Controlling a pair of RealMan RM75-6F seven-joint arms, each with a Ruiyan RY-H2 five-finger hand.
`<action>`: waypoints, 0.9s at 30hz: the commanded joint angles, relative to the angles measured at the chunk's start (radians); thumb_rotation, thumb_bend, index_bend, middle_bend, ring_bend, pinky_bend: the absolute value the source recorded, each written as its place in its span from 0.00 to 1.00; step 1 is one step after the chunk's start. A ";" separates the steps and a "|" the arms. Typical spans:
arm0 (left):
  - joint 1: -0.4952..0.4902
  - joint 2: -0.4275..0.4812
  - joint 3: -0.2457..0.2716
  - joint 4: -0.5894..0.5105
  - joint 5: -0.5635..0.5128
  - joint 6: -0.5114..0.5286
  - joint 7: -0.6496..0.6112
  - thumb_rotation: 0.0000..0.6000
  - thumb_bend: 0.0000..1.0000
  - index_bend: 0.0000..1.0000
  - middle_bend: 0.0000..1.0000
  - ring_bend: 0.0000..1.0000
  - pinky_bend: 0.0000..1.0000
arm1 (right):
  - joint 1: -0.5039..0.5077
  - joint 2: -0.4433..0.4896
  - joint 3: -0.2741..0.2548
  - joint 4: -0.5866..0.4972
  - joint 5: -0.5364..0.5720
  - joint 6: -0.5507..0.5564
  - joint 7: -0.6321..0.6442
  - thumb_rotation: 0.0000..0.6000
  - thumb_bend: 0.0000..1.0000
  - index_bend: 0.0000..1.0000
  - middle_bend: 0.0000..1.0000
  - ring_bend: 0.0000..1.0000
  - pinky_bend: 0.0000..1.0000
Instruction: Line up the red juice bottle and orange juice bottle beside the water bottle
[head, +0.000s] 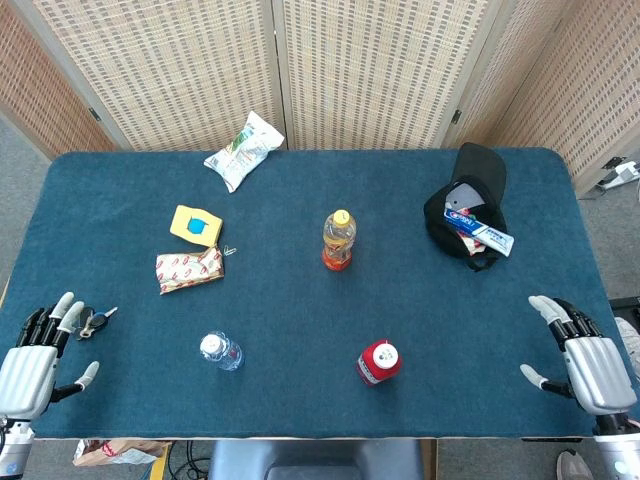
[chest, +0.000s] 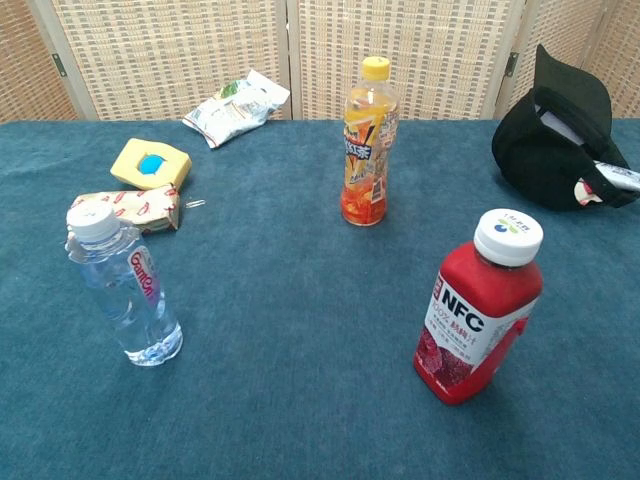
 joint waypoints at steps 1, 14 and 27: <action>-0.001 -0.003 -0.001 0.003 -0.003 -0.004 0.000 1.00 0.24 0.00 0.00 0.00 0.02 | 0.006 -0.003 0.002 0.000 0.005 -0.010 -0.001 1.00 0.17 0.13 0.14 0.09 0.19; -0.001 -0.002 -0.003 -0.004 0.001 -0.002 0.009 1.00 0.24 0.00 0.00 0.00 0.02 | 0.028 0.000 -0.003 0.000 -0.019 -0.035 0.067 1.00 0.18 0.13 0.14 0.09 0.19; -0.002 0.000 -0.007 -0.010 -0.001 -0.005 0.014 1.00 0.24 0.00 0.00 0.00 0.02 | 0.130 0.019 -0.054 -0.012 -0.100 -0.187 0.413 1.00 0.02 0.13 0.15 0.09 0.19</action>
